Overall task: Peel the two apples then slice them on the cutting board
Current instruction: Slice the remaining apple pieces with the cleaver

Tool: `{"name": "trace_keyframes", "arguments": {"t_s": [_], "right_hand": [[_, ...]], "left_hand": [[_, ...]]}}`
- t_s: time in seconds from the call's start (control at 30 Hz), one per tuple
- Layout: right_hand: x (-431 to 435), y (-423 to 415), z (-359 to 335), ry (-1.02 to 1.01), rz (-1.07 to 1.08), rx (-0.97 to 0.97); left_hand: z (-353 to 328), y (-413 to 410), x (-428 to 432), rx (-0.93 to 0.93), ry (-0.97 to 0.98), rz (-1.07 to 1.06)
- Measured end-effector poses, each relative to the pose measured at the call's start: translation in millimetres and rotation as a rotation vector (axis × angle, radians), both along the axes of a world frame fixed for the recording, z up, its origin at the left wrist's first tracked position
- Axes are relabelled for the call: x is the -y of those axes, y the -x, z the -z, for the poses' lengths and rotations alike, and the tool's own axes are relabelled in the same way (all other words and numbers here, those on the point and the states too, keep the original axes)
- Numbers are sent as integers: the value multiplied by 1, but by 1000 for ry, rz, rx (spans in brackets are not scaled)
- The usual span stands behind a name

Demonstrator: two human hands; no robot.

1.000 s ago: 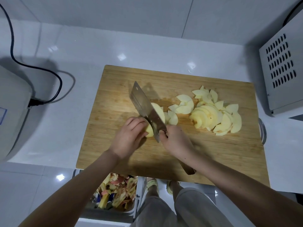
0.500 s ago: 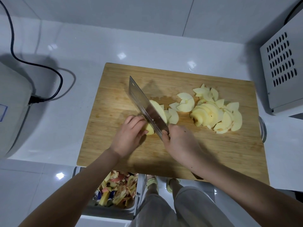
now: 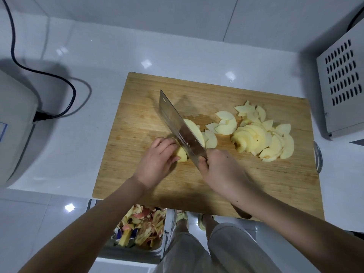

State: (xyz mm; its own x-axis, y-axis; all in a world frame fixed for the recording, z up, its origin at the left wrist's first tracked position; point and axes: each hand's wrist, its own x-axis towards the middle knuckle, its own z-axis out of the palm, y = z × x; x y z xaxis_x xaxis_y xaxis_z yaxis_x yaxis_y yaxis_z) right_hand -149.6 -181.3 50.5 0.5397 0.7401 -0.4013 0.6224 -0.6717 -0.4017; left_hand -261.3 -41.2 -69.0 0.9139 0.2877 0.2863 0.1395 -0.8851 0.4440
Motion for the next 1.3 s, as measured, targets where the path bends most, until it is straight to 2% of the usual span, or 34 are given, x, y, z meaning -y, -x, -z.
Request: {"name": "trace_keyframes", "arguments": {"t_s": [0.33,0.47,0.67,1.0,1.3], "right_hand": [[-12,12,47,-52,55,-22],[-2,3,37,-72,103,-81],[6,3,5,-89,76,-52],[1,0,2,-51,18,-36],[-17,12,45,-42,24,-12]], "left_hand": [[5,2,1,18,36,-3],[1,3,2,-6,61,-48],[-1,4,2,-45,50,-75],[3,4,2,-21,50,-85],[6,2,2,29,69,-59]]}}
